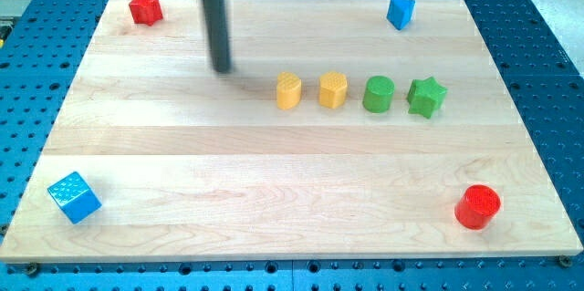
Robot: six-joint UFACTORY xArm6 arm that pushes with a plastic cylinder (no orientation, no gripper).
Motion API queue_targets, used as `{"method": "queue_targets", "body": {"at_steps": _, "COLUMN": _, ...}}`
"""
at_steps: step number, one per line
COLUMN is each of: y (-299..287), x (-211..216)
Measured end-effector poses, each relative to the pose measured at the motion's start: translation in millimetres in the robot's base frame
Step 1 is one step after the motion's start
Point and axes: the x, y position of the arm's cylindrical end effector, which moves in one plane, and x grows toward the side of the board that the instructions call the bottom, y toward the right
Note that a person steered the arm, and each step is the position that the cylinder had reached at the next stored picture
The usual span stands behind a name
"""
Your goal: Push the red star towards the center of the board
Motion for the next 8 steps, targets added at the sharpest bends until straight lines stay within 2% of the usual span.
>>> {"method": "queue_targets", "body": {"at_steps": 1, "y": -114, "x": -1}}
{"method": "queue_targets", "body": {"at_steps": 2, "y": -164, "x": -40}}
{"method": "queue_targets", "body": {"at_steps": 3, "y": -166, "x": -79}}
{"method": "queue_targets", "body": {"at_steps": 4, "y": -142, "x": -136}}
{"method": "queue_targets", "body": {"at_steps": 5, "y": -68, "x": -143}}
{"method": "queue_targets", "body": {"at_steps": 6, "y": -32, "x": -143}}
{"method": "queue_targets", "body": {"at_steps": 7, "y": -66, "x": -153}}
{"method": "queue_targets", "body": {"at_steps": 8, "y": -93, "x": -132}}
